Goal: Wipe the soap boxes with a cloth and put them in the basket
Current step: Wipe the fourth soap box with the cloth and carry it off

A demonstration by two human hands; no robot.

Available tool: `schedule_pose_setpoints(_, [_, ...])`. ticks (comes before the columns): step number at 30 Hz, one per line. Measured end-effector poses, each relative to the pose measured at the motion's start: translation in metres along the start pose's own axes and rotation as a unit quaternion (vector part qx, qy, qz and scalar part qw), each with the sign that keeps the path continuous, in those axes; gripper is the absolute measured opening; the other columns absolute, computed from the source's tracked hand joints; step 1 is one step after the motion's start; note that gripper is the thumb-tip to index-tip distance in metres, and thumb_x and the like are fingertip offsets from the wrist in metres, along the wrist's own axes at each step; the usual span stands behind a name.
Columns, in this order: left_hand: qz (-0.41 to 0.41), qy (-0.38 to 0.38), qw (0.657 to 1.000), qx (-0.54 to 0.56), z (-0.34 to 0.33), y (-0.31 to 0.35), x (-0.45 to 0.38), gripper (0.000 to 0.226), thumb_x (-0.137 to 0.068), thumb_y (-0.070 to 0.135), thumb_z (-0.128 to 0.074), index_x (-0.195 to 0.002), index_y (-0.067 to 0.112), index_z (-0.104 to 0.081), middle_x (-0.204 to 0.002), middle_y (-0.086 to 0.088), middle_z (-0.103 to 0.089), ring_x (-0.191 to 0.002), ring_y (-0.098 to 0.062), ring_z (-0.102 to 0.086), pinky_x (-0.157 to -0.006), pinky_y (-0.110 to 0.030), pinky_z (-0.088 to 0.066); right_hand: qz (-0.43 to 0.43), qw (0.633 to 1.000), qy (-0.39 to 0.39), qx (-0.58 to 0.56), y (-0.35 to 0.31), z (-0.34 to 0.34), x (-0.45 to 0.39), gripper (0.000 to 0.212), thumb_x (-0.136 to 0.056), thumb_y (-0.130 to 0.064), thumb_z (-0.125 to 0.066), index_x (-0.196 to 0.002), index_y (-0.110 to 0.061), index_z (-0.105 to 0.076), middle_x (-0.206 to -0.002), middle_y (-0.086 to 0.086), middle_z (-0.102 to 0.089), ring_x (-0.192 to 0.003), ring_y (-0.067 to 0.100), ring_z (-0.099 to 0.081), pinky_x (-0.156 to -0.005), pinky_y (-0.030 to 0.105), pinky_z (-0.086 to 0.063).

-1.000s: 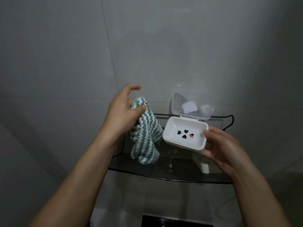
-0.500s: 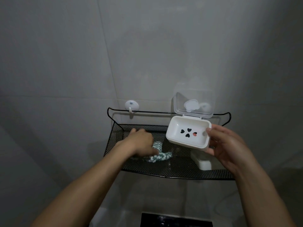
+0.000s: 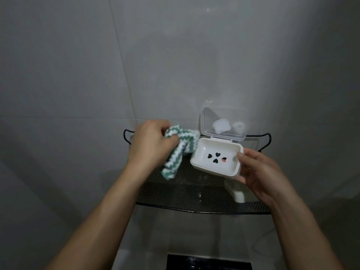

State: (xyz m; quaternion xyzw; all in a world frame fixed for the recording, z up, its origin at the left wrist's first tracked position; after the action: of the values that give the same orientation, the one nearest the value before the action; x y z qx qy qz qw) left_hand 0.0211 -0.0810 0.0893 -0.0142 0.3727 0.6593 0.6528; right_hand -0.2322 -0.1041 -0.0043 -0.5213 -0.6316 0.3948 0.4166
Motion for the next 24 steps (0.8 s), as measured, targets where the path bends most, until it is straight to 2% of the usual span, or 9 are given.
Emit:
schedule_pose_setpoints(2, [-0.037, 0.041, 0.998, 0.003, 0.004, 0.022, 0.004, 0.015, -0.079, 0.027, -0.068, -0.075, 0.013, -0.071, -0.070, -0.002, -0.064, -0.064, -0.019, -0.057, -0.058, -0.034, -0.038, 0.004, 1.000, -0.014, 0.003, 0.002, -0.009, -0.002, 0.019, -0.096, -0.004, -0.054, -0.108, -0.008, -0.069, -0.095, 0.013, -0.077, -0.082, 0.023, -0.076, -0.063, 0.034, -0.062])
schedule_pose_setpoints(3, [-0.050, 0.041, 0.998, -0.008, -0.001, 0.031, 0.007, 0.013, -0.082, 0.025, -0.067, -0.080, 0.014, -0.073, -0.078, -0.003, -0.062, -0.068, -0.019, -0.056, -0.061, -0.031, -0.038, 0.006, 1.000, -0.022, -0.001, 0.002, -0.014, -0.002, 0.020, -0.097, -0.004, -0.054, -0.110, -0.007, -0.069, -0.098, 0.014, -0.077, -0.085, 0.024, -0.075, -0.065, 0.035, -0.062])
schedule_pose_setpoints(4, [-0.058, 0.032, 0.998, -0.024, -0.009, 0.037, 0.010, 0.015, -0.085, 0.025, -0.066, -0.087, 0.013, -0.074, -0.087, -0.003, -0.058, -0.073, -0.019, -0.056, -0.065, -0.030, -0.042, 0.009, 1.000, -0.028, -0.006, 0.003, -0.019, -0.003, 0.021, -0.097, -0.004, -0.053, -0.112, -0.006, -0.068, -0.100, 0.015, -0.076, -0.087, 0.025, -0.075, -0.068, 0.036, -0.063])
schedule_pose_setpoints(7, [-0.053, -0.024, 0.995, -0.079, -0.041, 0.042, 0.016, 0.021, -0.093, 0.023, -0.058, -0.099, 0.007, -0.070, -0.103, -0.005, -0.049, -0.081, -0.026, -0.059, -0.074, -0.042, -0.053, 0.028, 0.999, -0.027, -0.015, 0.004, -0.029, -0.005, 0.024, -0.096, 0.000, -0.054, -0.115, -0.003, -0.066, -0.101, 0.016, -0.076, -0.087, 0.024, -0.075, -0.071, 0.036, -0.063])
schedule_pose_setpoints(10, [-0.037, -0.038, 0.994, -0.100, -0.056, 0.043, 0.019, 0.017, -0.094, 0.019, -0.056, -0.099, 0.007, -0.067, -0.105, -0.006, -0.047, -0.086, -0.027, -0.059, -0.068, -0.037, -0.046, 0.043, 0.999, -0.022, -0.022, 0.004, -0.034, -0.007, 0.026, -0.095, 0.002, -0.055, -0.118, -0.002, -0.065, -0.101, 0.016, -0.075, -0.085, 0.023, -0.074, -0.066, 0.033, -0.062])
schedule_pose_setpoints(15, [-0.027, -0.061, 0.997, -0.047, -0.066, 0.046, 0.018, 0.019, -0.094, 0.019, -0.054, -0.101, 0.007, -0.066, -0.109, -0.010, -0.054, -0.098, -0.031, -0.058, -0.079, -0.040, -0.047, 0.048, 0.997, -0.040, -0.046, 0.006, -0.035, -0.009, 0.028, -0.096, 0.000, -0.054, -0.122, -0.002, -0.064, -0.105, 0.018, -0.074, -0.087, 0.023, -0.074, -0.063, 0.031, -0.061])
schedule_pose_setpoints(18, [-0.063, -0.085, 0.994, 0.013, -0.068, 0.053, 0.021, 0.021, -0.093, 0.020, -0.057, -0.107, 0.010, -0.070, -0.104, -0.007, -0.055, -0.098, -0.027, -0.057, -0.080, -0.039, -0.047, 0.035, 0.996, -0.063, -0.061, 0.005, -0.034, -0.012, 0.027, -0.096, -0.002, -0.053, -0.120, -0.002, -0.064, -0.106, 0.018, -0.074, -0.088, 0.024, -0.075, -0.064, 0.032, -0.061])
schedule_pose_setpoints(20, [-0.095, -0.107, 0.989, 0.047, -0.068, 0.059, 0.023, 0.024, -0.092, 0.018, -0.061, -0.113, 0.012, -0.071, -0.106, -0.004, -0.055, -0.100, -0.024, -0.056, -0.083, -0.038, -0.048, 0.023, 0.994, -0.079, -0.070, 0.008, -0.034, -0.013, 0.024, -0.097, -0.002, -0.051, -0.117, -0.002, -0.065, -0.100, 0.017, -0.075, -0.083, 0.022, -0.075, -0.063, 0.031, -0.061])
schedule_pose_setpoints(24, [-0.144, -0.096, 0.985, 0.023, -0.063, 0.063, 0.026, 0.025, -0.090, 0.019, -0.062, -0.113, 0.016, -0.072, -0.116, -0.001, -0.056, -0.108, -0.024, -0.052, -0.089, -0.037, -0.045, 0.018, 0.991, -0.098, -0.089, 0.011, -0.036, -0.012, 0.027, -0.091, -0.007, -0.055, -0.116, -0.002, -0.066, -0.101, 0.018, -0.075, -0.086, 0.024, -0.075, -0.065, 0.033, -0.061])
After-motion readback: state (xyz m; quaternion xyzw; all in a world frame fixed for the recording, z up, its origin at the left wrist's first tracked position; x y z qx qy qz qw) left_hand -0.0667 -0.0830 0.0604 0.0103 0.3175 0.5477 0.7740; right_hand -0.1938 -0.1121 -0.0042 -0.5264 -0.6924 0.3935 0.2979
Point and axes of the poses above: each hand's wrist, its own x-axis away from the middle knuckle, its own z-axis out of the back of the hand, y = z × x, the point moved 5 cm from there along -x, towards the middle knuckle
